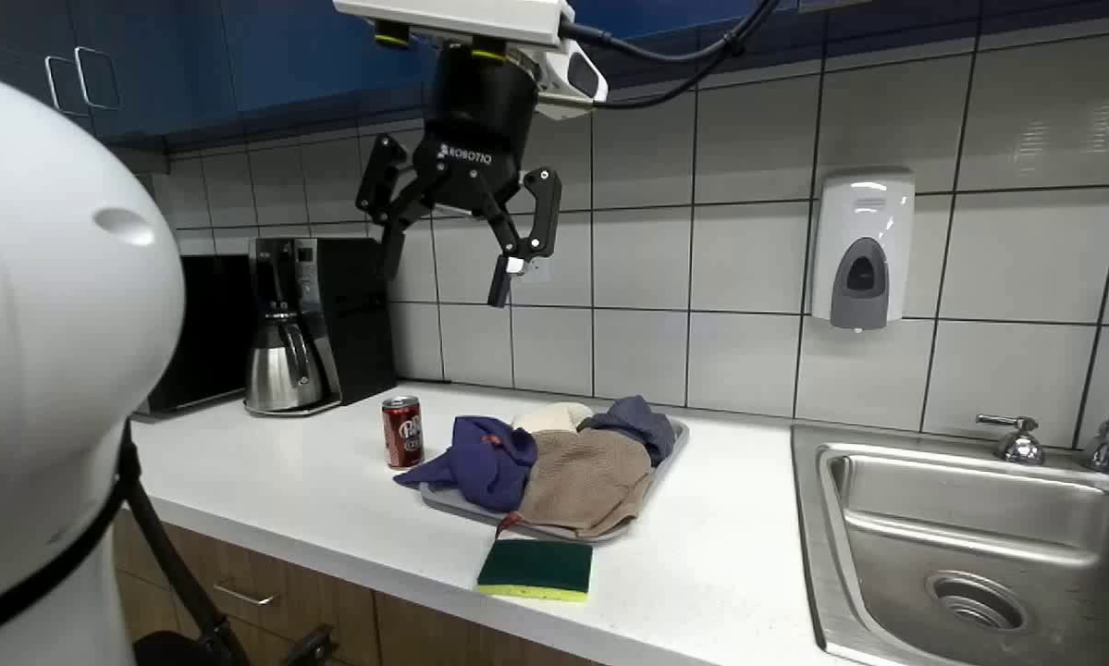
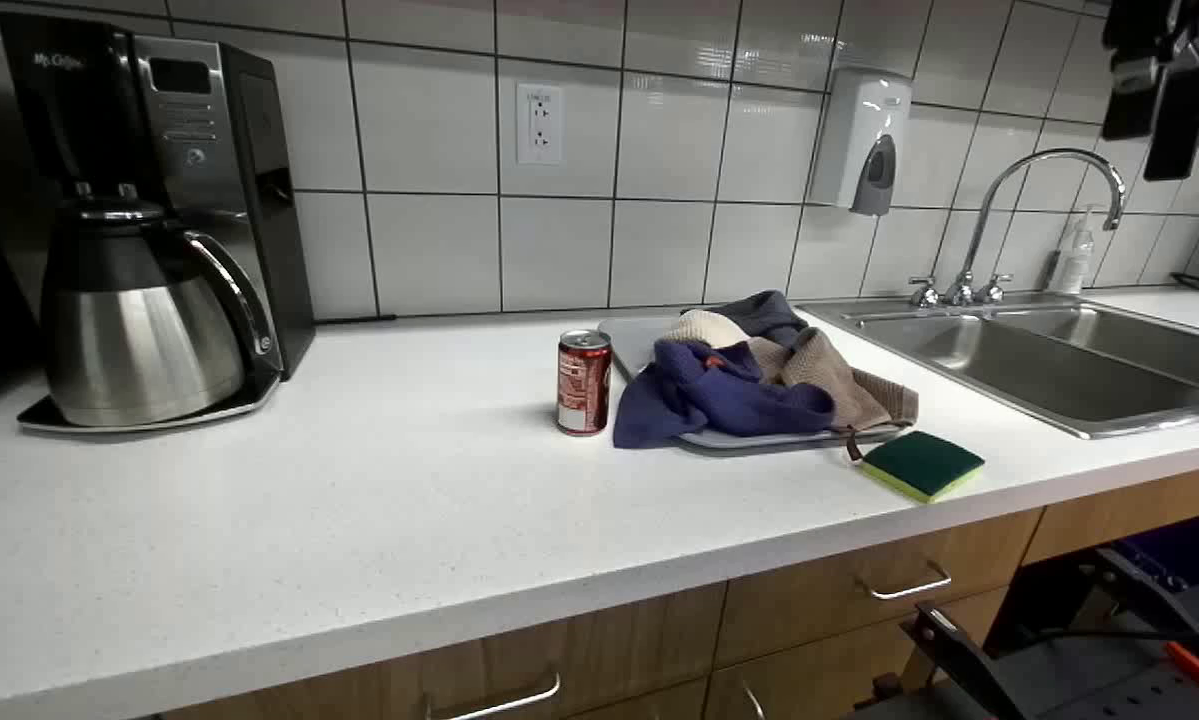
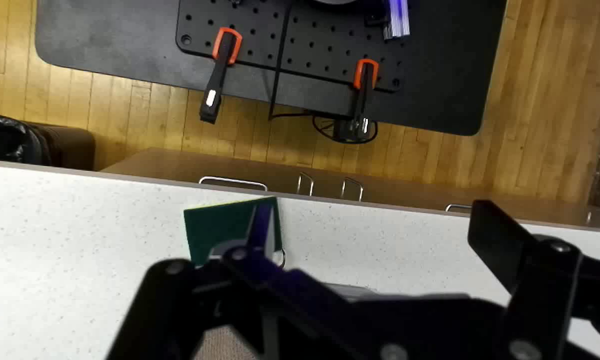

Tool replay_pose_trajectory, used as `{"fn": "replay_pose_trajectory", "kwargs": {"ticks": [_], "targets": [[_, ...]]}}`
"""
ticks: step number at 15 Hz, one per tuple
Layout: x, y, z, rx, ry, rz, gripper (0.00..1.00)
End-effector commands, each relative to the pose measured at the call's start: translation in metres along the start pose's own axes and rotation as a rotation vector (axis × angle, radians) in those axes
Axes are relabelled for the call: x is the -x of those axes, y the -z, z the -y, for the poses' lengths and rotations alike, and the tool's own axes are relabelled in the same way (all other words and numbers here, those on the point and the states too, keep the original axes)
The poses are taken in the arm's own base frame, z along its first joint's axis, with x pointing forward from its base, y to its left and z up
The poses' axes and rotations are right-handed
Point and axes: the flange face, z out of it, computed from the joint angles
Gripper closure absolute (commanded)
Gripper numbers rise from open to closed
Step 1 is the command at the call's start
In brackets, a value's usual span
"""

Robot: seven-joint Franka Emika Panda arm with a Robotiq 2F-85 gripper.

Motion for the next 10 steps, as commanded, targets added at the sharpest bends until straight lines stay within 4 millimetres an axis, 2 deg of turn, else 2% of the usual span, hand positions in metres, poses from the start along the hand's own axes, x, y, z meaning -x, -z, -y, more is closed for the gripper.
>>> {"fn": "replay_pose_trajectory", "kwargs": {"ticks": [1, 10], "targets": [[-0.0002, 0.0001, 0.0001, 0.0, 0.0, 0.001, 0.0], [-0.0029, -0.0028, -0.0002, 0.001, -0.007, -0.034, 0.0]]}}
